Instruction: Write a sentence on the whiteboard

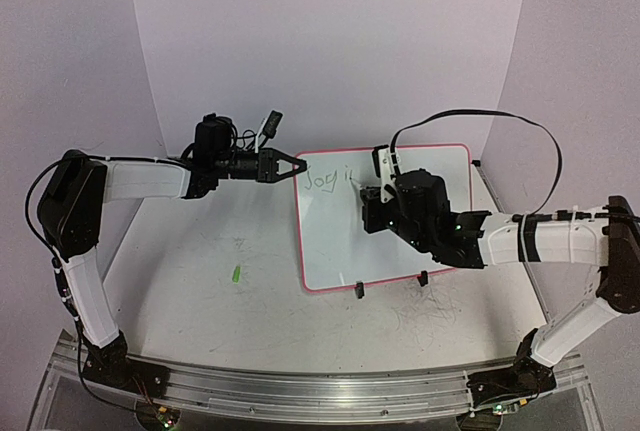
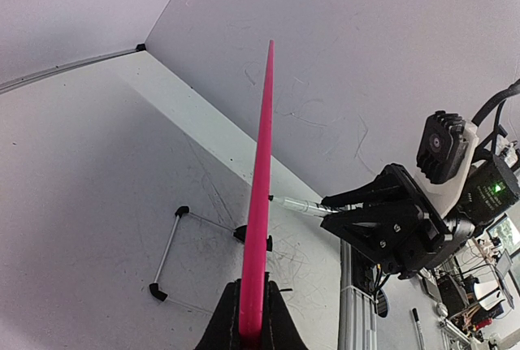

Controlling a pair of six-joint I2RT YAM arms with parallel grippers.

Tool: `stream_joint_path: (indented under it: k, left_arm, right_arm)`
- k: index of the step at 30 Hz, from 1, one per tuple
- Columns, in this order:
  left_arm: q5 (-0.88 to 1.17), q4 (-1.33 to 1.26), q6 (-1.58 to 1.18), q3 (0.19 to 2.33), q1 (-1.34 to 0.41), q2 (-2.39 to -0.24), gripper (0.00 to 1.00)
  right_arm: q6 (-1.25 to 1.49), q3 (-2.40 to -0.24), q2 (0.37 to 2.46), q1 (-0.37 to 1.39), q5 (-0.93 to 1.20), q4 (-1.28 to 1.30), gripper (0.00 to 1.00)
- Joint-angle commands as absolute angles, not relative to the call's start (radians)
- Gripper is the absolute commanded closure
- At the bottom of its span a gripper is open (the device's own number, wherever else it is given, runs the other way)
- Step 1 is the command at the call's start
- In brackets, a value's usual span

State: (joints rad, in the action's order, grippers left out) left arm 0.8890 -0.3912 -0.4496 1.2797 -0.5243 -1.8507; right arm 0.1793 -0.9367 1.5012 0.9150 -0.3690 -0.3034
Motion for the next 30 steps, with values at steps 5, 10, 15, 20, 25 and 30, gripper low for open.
stream_joint_path:
  k: [5, 10, 15, 20, 25, 30]
  left_arm:
    - [0.845, -0.37, -0.414, 1.27, -0.535, -1.824, 1.0]
    - [0.848, -0.37, -0.416, 1.271, -0.535, -1.824, 1.0]
    - [0.847, -0.37, -0.415, 1.27, -0.535, -1.822, 1.0]
    - [0.848, -0.37, -0.416, 1.271, -0.535, -1.823, 1.0]
    - [0.849, -0.37, -0.416, 1.272, -0.536, -1.825, 1.0]
    - [0.848, -0.37, -0.416, 1.272, -0.535, -1.825, 1.0]
  right_arm:
    - [0.157, -0.984, 1.531, 0.908, -0.404, -0.329, 1.0]
    - [0.151, -0.992, 1.535, 0.903, -0.414, -0.336, 1.0]
    - [0.152, -0.997, 1.539, 0.899, -0.428, -0.339, 1.0]
    - [0.161, -0.994, 1.535, 0.896, -0.459, -0.339, 1.0]
    - [0.167, -0.989, 1.529, 0.892, -0.471, -0.336, 1.0]
    - [0.18, -0.982, 1.521, 0.891, -0.478, -0.32, 1.0]
